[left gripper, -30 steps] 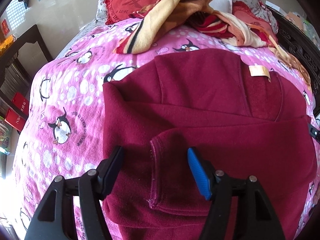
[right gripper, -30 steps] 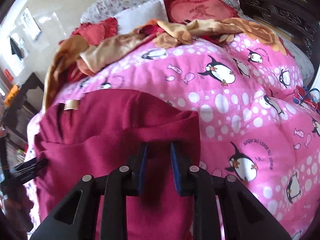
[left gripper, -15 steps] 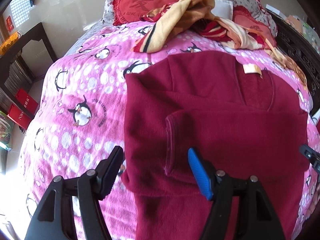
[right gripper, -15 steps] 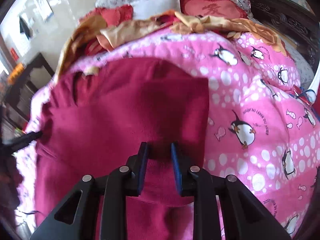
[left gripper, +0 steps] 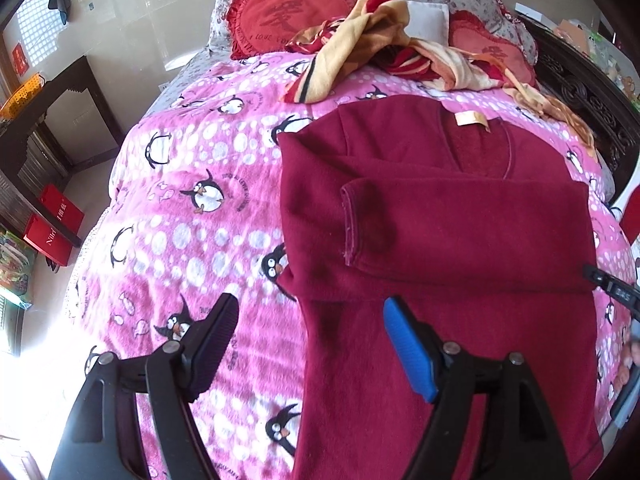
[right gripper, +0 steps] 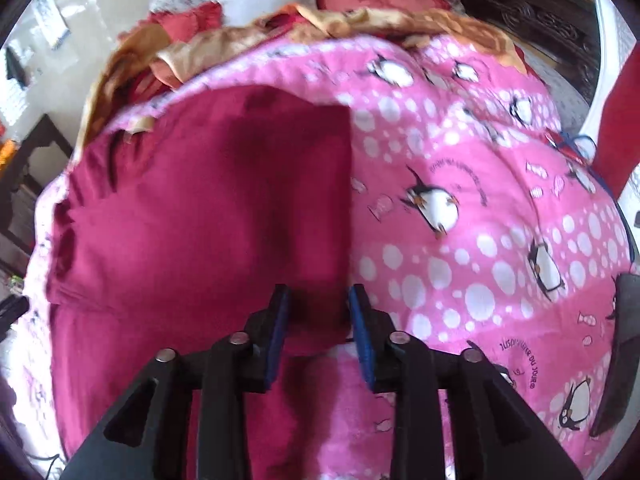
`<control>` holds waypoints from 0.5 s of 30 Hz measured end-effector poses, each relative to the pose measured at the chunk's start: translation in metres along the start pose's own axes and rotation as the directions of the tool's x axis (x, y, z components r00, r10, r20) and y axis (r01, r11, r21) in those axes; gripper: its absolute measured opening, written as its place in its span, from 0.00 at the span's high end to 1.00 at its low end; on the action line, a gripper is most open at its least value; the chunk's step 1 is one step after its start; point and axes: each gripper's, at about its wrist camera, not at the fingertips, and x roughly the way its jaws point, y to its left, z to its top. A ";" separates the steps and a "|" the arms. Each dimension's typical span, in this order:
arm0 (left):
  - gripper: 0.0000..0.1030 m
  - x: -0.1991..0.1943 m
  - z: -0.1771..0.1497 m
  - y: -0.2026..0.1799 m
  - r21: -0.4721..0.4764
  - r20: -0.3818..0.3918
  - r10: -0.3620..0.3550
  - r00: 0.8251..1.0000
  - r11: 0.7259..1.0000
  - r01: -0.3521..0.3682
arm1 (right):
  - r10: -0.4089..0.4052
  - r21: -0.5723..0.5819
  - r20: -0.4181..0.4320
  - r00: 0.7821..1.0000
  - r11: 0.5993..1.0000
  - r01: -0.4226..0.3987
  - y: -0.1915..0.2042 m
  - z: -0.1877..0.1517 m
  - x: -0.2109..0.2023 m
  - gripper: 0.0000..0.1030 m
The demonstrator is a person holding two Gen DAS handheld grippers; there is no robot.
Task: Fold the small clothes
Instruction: 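Open both tools and release the folded hem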
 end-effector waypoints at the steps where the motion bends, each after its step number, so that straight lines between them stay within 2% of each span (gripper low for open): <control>1: 0.24 -0.003 -0.002 0.000 0.004 0.002 0.000 1.000 1.000 0.000 | 0.021 0.022 -0.018 1.000 1.000 -0.021 -0.004 -0.001 0.006 0.78; 4: 0.22 -0.011 -0.007 0.001 -0.002 0.011 -0.006 1.000 1.000 0.006 | 0.069 0.083 -0.018 0.997 0.994 -0.068 -0.013 -0.001 -0.002 0.78; 8: 0.19 -0.020 -0.017 0.006 -0.009 0.003 -0.030 1.000 0.999 0.030 | 0.095 0.042 0.011 0.995 0.995 -0.095 -0.008 -0.009 -0.036 0.78; 15: 0.16 -0.035 -0.054 0.021 0.003 -0.033 -0.074 0.997 0.997 0.075 | 0.238 0.000 -0.028 0.971 0.971 -0.239 -0.019 -0.045 -0.108 0.77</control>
